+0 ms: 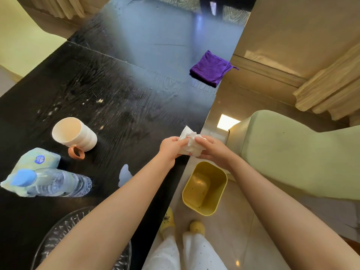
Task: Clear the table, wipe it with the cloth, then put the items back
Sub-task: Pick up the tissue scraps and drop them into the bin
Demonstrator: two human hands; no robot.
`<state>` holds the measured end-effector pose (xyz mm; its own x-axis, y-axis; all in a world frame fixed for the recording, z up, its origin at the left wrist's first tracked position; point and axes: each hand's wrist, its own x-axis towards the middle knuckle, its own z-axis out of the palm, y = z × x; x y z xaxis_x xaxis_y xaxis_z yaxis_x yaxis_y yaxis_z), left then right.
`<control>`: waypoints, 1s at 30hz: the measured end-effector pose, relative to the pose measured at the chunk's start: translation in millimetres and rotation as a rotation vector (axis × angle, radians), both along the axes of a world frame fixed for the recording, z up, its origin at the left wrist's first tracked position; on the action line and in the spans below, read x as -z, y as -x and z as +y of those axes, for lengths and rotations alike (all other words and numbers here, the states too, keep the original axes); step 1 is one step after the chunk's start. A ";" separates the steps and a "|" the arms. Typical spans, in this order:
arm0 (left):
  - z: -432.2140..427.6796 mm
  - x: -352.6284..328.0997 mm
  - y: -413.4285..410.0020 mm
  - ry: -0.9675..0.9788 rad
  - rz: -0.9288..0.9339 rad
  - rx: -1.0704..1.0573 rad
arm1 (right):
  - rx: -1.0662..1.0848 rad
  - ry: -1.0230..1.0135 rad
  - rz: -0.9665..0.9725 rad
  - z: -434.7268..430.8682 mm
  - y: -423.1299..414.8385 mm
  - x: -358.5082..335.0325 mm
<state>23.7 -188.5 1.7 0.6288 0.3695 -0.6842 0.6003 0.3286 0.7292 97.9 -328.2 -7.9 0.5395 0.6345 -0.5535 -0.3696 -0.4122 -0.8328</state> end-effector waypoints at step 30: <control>-54.1 121.5 75.3 -1.431 0.349 0.586 | 0.196 0.533 -0.128 -130.7 95.8 269.3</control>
<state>-51.6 -242.6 -119.9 0.8028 0.5811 -0.1333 0.5888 -0.8079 0.0242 2.1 -458.9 -277.2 0.7023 0.1676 -0.6919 -0.3915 -0.7208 -0.5720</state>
